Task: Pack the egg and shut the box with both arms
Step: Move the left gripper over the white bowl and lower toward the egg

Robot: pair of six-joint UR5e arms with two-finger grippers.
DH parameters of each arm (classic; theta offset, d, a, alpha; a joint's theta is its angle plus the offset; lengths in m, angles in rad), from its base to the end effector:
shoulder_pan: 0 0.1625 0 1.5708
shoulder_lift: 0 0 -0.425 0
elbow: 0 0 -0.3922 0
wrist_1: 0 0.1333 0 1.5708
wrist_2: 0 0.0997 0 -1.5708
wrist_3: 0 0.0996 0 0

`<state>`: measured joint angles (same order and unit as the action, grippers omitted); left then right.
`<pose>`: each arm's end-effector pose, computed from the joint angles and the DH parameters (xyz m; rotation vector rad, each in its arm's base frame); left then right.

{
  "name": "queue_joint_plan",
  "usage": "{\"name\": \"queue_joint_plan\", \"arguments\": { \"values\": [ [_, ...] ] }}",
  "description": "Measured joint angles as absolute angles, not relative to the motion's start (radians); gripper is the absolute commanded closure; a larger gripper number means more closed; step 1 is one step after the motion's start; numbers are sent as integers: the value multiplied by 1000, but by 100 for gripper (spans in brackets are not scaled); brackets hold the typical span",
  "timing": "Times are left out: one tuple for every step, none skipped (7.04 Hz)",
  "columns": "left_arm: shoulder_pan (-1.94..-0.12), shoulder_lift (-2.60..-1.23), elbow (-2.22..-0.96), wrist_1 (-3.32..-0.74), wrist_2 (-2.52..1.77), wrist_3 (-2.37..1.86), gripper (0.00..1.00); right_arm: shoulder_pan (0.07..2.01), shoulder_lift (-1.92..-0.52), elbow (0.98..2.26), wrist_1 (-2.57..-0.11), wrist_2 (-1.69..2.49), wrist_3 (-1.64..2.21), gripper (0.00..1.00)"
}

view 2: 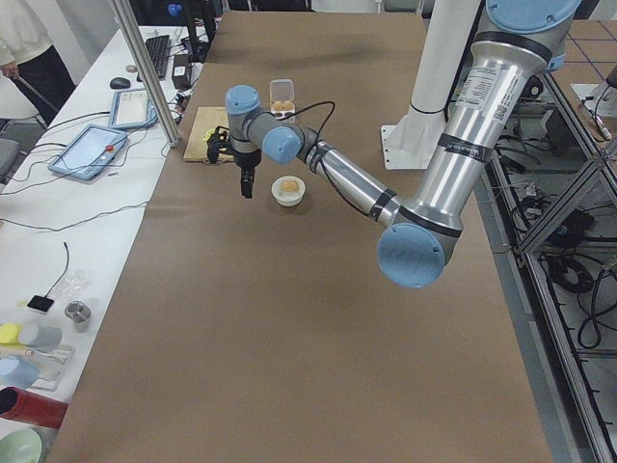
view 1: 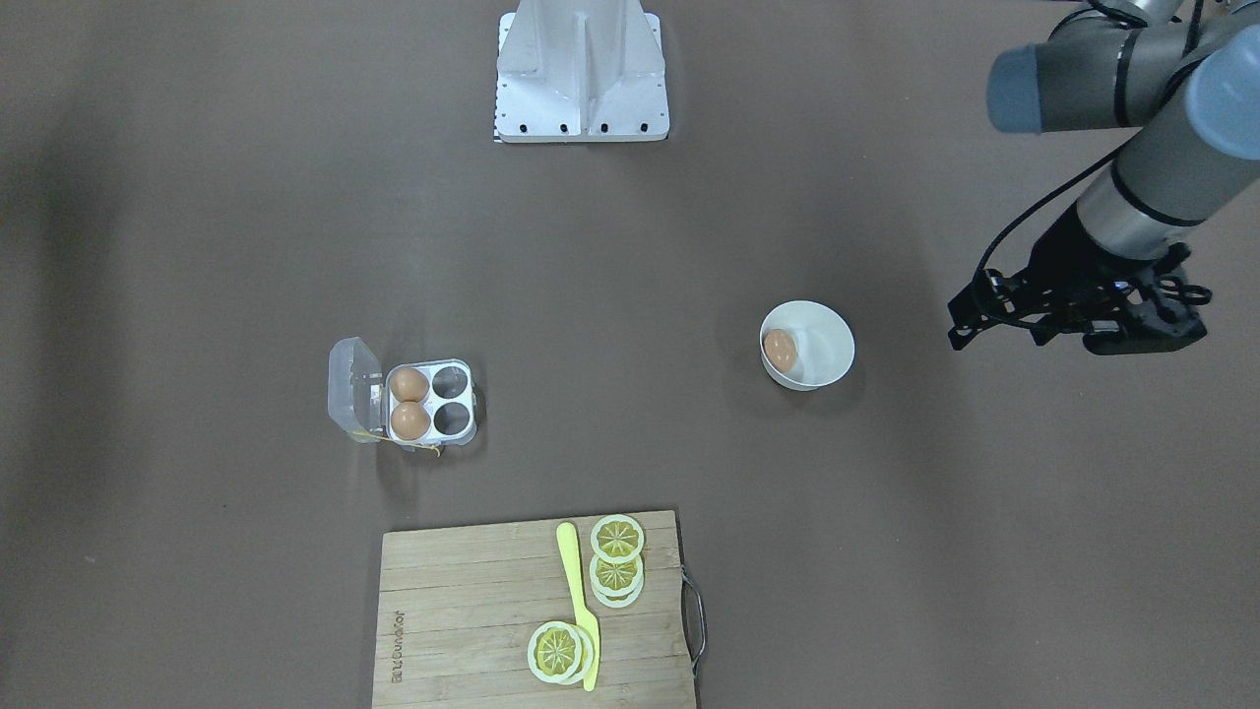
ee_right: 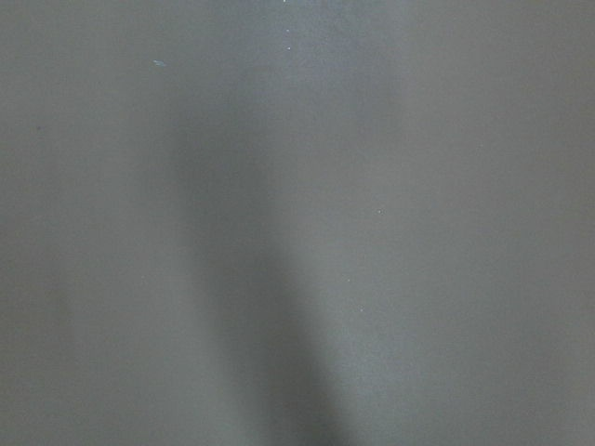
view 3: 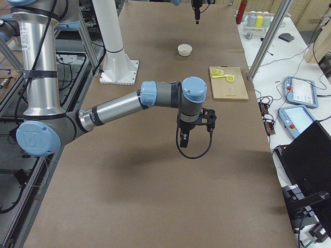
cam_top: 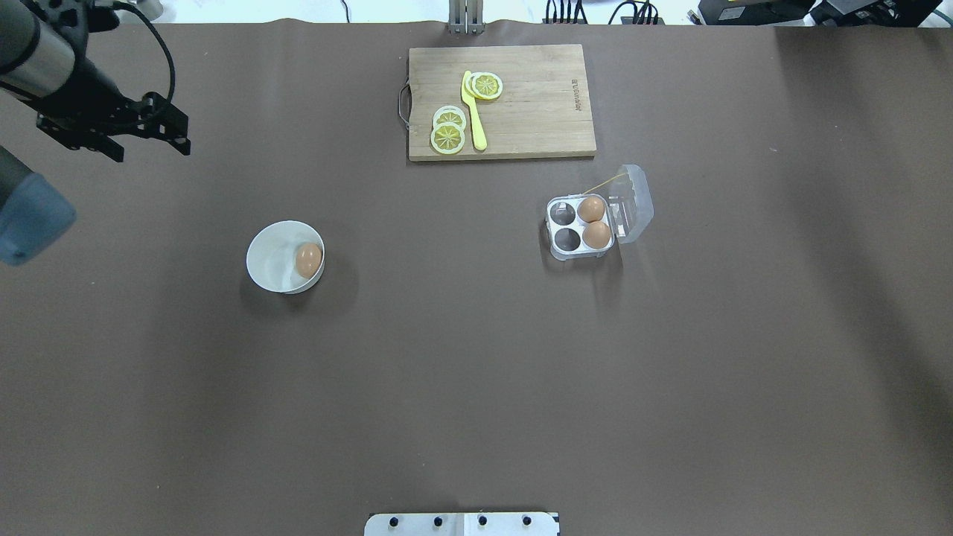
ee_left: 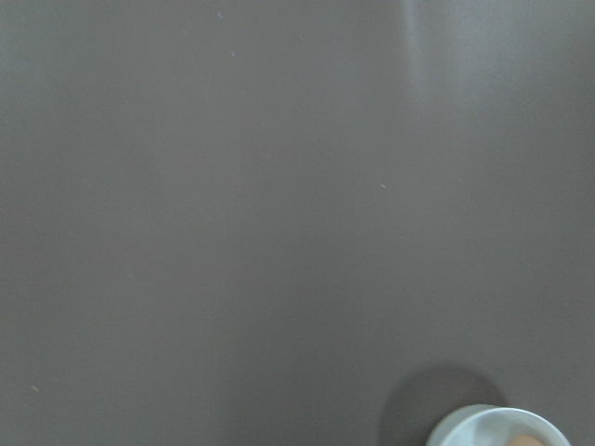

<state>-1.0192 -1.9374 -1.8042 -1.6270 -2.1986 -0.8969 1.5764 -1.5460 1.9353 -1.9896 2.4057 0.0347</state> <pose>0.2529 -0.5538 0.3408 0.0742 0.8721 -0.1171 0.0621 -0.4707 0.5083 -0.0399 -0.8344 0.0502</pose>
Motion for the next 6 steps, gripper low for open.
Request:
{"name": "queue_joint_plan", "arguments": {
  "values": [
    [-954,-1945,-1805,-1659,-2151,-958,3,1574,-1544,1936,-1990,2406,35,0],
    [-894,-1959,-1802,-1677,-2105,-986,9,1571,-1544,1936,-1990,2406,35,0],
    [-840,-1974,-1797,-1685,-2064,-995,15,1569,-1543,1935,-1990,2407,35,0],
    [-806,-1981,-1794,-1689,-2041,-995,16,1566,-1543,1934,-1990,2411,36,0],
    [-787,-1983,-1790,-1690,-2031,-992,16,1564,-1543,1933,-1990,2417,36,0],
    [-775,-1984,-1781,-1693,-2028,-990,18,1564,-1543,1933,-1990,2420,37,0]
  ]
}}
